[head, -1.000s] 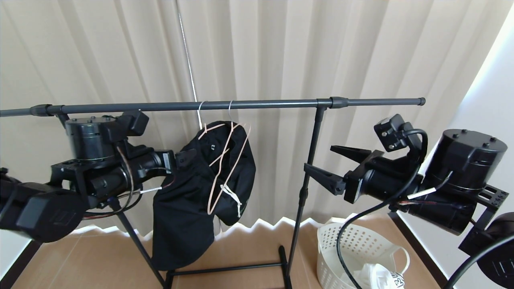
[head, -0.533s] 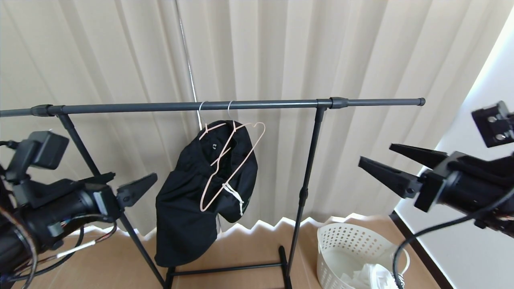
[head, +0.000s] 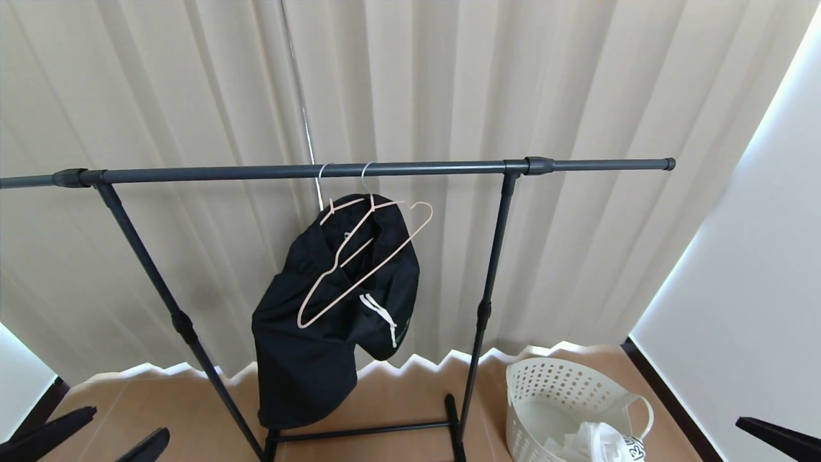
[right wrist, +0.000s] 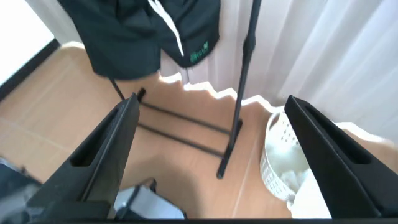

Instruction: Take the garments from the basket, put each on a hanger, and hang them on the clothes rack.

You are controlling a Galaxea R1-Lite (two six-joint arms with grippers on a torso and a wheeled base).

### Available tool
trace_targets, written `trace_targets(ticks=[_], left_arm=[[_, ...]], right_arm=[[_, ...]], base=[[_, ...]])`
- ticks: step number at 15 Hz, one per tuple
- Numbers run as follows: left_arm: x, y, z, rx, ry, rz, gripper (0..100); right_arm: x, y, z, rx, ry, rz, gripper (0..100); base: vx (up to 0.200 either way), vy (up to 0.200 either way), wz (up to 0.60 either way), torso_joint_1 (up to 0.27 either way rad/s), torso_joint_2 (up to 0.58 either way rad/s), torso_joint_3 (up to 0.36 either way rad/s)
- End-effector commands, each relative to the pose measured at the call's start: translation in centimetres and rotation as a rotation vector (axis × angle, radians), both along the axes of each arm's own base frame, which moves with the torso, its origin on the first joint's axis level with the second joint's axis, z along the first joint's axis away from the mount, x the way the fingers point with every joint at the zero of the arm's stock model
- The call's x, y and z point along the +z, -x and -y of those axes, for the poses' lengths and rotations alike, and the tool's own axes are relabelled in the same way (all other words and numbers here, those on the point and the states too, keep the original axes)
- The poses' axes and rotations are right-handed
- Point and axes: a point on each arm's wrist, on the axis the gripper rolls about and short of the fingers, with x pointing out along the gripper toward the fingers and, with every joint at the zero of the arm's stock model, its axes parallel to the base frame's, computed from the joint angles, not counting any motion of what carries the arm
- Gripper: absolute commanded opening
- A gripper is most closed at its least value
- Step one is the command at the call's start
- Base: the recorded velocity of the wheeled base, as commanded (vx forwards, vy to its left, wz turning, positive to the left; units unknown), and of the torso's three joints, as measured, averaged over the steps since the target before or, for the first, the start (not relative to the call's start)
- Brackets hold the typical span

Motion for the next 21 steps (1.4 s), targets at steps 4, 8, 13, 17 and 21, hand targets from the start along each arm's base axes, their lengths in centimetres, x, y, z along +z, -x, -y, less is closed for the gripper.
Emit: trace_targets(ticks=[4,8,13,17,21], left_arm=[[-2.6,3.4,-0.8,0.028,0.017,0.092,100],[-4.2,4.9,-1.3,0.109,-0.041,0.067,100],[-4.5,6.0,-1.6,0.285,-0.162,0.167,100],[-4.6,7.1,-1.3,0.314,-0.146,0.295,100],[-4.8,7.5,-1.2,0.198,-0.071,0.335,100]], right_arm=[[-3.2,3.9,2.6,-0.033,0.013,0.018,100],[-3.3,4.2,2.9,-0.250,0.074,0.077,100],[-3.5,5.9,3.1,-0.475,0.051,0.248,100],[-3.7,6.7,3.0,-0.558,0.014,0.336,100],[-3.6,6.8,3.0,-0.568,-0.039,0.361,100]], base=[[0.000,0.000,0.00,0.000,0.00,0.000],[0.000,0.000,0.00,0.000,0.00,0.000],[0.000,0.000,0.00,0.000,0.00,0.000],[0.000,0.000,0.00,0.000,0.00,0.000],[0.000,0.000,0.00,0.000,0.00,0.000]])
